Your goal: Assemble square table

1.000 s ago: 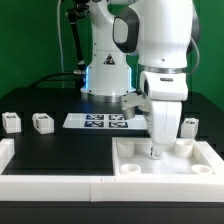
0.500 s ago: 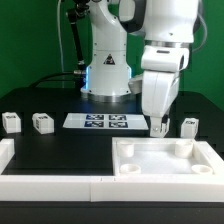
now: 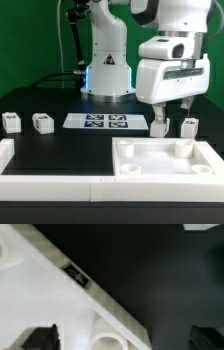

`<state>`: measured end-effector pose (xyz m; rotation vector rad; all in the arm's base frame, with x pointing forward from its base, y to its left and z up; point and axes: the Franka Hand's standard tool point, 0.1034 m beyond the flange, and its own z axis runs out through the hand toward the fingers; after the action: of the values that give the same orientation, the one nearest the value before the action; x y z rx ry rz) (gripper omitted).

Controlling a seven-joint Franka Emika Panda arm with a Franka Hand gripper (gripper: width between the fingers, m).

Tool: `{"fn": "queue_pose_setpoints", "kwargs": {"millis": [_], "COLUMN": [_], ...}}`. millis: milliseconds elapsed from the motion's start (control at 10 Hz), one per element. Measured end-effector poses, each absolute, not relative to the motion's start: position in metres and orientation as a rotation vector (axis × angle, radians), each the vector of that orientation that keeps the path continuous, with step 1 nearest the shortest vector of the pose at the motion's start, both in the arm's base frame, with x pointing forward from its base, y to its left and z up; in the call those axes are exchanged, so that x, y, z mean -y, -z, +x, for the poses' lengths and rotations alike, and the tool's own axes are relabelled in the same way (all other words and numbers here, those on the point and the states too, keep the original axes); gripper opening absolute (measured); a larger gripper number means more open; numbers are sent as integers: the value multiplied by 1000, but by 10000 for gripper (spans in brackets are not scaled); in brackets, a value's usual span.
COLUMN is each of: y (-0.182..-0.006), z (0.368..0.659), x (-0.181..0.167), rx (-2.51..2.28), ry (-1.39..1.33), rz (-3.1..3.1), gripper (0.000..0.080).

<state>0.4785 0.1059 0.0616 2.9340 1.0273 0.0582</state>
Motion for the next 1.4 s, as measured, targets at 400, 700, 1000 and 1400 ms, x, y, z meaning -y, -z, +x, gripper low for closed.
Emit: {"fn": "queue_pose_setpoints", "kwargs": {"millis": [400,700,1000,1400], "y": [-56,-51,-50,-56], "z": [460,456,454,452], "x": [-129,-140,-140,-148], "rx": [-336,149,142,425], "ry": [14,146,174,607], "rz": [3127,3174,3169,3156], "gripper": [648,648,648,648]}}
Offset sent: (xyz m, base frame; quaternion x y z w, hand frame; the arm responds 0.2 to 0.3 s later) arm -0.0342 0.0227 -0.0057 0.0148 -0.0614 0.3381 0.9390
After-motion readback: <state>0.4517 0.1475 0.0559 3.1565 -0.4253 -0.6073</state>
